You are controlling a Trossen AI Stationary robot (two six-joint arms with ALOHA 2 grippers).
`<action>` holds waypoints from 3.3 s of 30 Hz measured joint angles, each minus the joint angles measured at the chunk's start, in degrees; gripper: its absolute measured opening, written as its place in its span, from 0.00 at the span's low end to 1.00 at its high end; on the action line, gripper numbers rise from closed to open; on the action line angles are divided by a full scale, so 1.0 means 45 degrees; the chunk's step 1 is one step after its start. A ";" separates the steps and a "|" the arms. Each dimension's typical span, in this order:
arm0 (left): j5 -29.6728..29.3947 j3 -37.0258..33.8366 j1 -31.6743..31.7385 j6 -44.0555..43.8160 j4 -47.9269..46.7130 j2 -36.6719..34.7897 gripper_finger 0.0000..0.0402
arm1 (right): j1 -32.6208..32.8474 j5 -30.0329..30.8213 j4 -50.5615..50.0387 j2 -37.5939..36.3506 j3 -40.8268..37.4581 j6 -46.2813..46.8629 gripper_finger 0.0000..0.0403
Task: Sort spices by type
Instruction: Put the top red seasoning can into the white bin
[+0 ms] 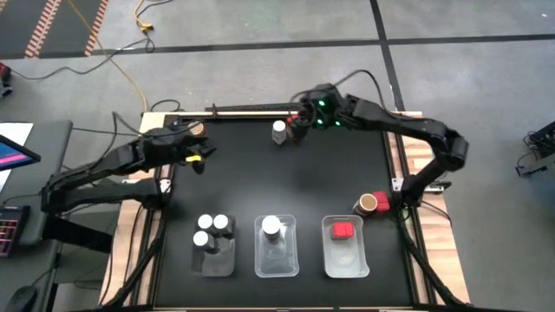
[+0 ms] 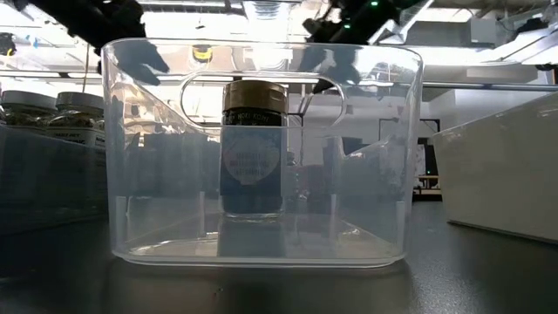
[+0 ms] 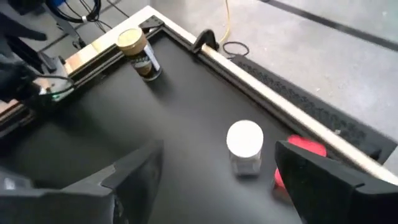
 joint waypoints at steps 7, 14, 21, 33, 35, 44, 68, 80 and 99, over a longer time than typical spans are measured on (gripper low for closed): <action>-0.0307 -0.0535 -0.0003 -0.0674 -0.0576 -0.1562 0.63 | 0.0016 0.0005 -0.1514 0.2514 0.3290 -0.1243 0.82; -0.0322 -0.0535 -0.0003 -0.1488 -0.0955 -0.1817 0.63 | 0.0024 0.0000 -0.3634 0.4963 0.6444 -0.2225 0.82; -0.0327 -0.0535 -0.0003 -0.1734 -0.1056 -0.1809 0.63 | 0.0007 0.0000 -0.4921 0.6504 0.8466 -0.2654 0.82; -0.0527 -0.0535 -0.0003 -0.2252 -0.1981 -0.1809 0.63 | -0.1074 -0.0013 -0.7047 0.6418 0.8567 -0.2888 0.85; -0.0758 -0.0535 -0.0003 -0.2252 -0.1980 -0.1809 0.63 | -0.1327 -0.0014 -0.7105 0.6418 0.8567 -0.2836 0.88; -0.1139 -0.0535 -0.0003 -0.2252 -0.1907 -0.1809 0.63 | -0.2689 0.0000 -0.6523 0.6481 0.8562 -0.0334 0.95; -0.1565 -0.0530 -0.0008 -0.2252 -0.1870 -0.1098 0.63 | -0.2555 -0.0044 -0.5496 0.6486 0.5949 0.0367 0.92; -0.1588 -0.0530 -0.0008 -0.2059 -0.1471 -0.0867 0.63 | -0.2318 -0.0192 -0.4125 0.6469 0.4243 0.0452 0.92; -0.1582 -0.0530 -0.0011 -0.2121 -0.1489 -0.0867 0.63 | -0.2351 -0.0753 -0.3887 0.7483 0.3944 0.0459 0.92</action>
